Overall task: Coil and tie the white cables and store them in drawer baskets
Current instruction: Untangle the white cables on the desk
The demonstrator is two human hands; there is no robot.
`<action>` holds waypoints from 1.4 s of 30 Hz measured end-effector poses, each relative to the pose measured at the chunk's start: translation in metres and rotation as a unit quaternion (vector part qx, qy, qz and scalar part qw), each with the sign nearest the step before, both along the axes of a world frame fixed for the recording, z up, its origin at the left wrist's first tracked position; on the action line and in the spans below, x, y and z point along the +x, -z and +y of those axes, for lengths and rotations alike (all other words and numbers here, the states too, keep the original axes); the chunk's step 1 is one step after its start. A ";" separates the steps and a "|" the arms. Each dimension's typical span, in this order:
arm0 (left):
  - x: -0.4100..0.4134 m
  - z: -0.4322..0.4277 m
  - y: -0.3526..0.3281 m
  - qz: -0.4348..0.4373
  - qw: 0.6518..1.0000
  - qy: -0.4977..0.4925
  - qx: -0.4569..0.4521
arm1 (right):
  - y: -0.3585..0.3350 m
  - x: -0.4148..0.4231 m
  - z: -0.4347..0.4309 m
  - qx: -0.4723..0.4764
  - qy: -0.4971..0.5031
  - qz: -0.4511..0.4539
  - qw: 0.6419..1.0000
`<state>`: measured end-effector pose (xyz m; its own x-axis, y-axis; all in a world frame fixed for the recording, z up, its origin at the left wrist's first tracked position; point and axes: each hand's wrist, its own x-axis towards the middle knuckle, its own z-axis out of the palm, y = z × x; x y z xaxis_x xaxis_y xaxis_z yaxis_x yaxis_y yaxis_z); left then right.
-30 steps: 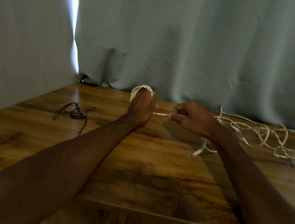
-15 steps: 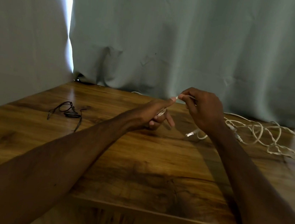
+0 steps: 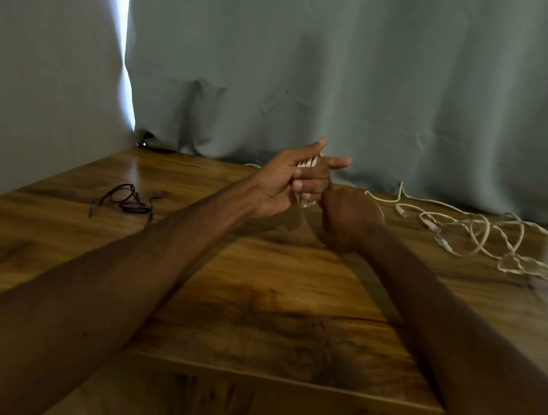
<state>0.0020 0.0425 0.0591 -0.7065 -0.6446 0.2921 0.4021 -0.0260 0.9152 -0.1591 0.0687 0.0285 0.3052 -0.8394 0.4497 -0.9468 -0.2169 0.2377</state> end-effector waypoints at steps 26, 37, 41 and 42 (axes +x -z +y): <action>0.005 -0.027 0.023 -0.175 0.871 -0.438 -0.136 | -0.019 0.014 0.007 -0.104 -0.254 -0.081 0.958; 0.007 -0.013 0.021 -0.222 0.963 -0.133 -0.071 | -0.012 0.002 0.003 -0.054 -0.269 -0.295 0.915; 0.010 -0.009 0.020 -0.270 0.956 -0.109 -0.039 | -0.011 0.000 0.003 -0.014 -0.289 -0.335 0.897; 0.010 -0.009 0.020 -0.274 0.957 -0.097 -0.029 | -0.011 -0.001 0.003 0.007 -0.289 -0.337 0.896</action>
